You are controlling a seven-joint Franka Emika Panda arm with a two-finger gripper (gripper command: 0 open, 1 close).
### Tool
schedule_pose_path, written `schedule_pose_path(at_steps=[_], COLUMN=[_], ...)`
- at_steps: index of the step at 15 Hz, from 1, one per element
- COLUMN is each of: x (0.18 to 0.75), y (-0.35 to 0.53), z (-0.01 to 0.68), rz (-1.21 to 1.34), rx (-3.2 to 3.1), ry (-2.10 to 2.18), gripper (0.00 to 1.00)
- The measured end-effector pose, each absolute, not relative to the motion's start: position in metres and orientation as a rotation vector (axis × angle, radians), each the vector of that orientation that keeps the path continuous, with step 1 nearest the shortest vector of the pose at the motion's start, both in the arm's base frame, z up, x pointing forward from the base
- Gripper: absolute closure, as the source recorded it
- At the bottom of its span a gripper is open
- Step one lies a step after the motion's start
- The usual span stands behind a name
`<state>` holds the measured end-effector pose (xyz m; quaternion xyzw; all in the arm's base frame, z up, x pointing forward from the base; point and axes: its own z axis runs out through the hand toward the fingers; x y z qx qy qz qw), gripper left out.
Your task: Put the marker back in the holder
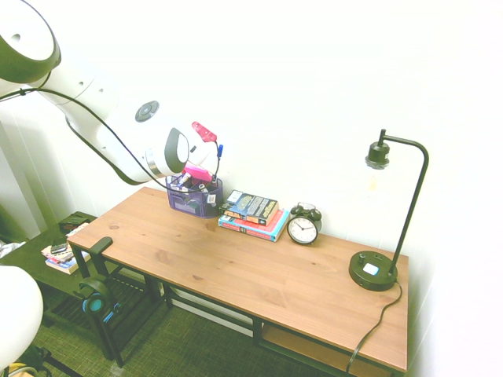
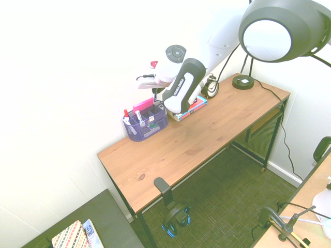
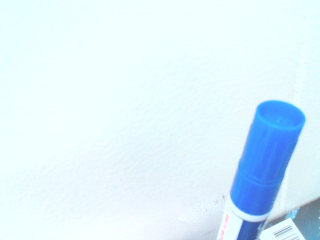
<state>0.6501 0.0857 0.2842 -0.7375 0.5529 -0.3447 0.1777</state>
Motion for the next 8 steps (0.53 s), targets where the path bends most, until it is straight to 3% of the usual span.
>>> schedule_pose_path(at_steps=[8], x=[0.6527], y=[0.0841], z=[0.2801], rz=[-0.93], rx=[-2.135], ry=[1.628], gripper=[0.0])
